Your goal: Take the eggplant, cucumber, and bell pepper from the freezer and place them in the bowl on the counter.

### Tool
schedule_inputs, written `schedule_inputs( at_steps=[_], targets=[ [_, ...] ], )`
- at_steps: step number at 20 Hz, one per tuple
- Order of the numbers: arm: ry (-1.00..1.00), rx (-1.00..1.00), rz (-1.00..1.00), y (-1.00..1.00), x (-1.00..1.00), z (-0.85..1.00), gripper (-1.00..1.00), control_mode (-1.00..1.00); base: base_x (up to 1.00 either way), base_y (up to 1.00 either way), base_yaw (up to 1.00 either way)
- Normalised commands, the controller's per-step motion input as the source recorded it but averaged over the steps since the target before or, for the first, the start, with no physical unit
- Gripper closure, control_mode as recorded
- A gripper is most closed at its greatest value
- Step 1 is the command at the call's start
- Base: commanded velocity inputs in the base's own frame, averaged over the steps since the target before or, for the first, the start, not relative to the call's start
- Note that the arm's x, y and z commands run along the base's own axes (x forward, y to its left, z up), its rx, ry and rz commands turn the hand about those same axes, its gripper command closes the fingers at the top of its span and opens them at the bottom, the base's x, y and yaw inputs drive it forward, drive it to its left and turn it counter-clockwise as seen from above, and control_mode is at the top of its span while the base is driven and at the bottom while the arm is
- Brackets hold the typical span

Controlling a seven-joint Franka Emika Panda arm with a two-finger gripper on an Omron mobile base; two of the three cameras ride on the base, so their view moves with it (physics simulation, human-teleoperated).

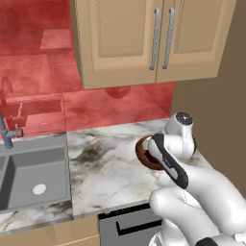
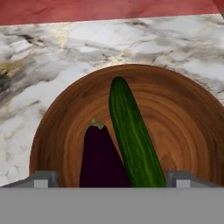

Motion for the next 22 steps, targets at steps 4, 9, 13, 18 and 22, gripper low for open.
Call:
schedule_inputs(
  at_steps=[4, 9, 13, 18, 22],
  targets=[
    [-0.18, 0.0, 0.0, 0.0, -0.16, 0.35, -1.0, -1.0, 0.0, 0.0, 0.0],
    [-0.14, 0.0, 0.0, 0.0, -0.29, 0.57, -1.0, -1.0, 0.0, 0.0, 0.0],
    [-0.12, 0.0, 0.0, 0.0, -0.48, 0.61, -1.0, -1.0, 0.0, 0.0, 0.0],
    [-0.04, -0.01, -0.02, 0.01, -0.51, 0.72, -1.0, -1.0, 0.0, 0.0, 0.0],
    [-0.03, -0.01, 0.0, 0.0, -0.66, 0.61, -1.0, -1.0, 0.0, 0.0, 0.0]
  ],
)
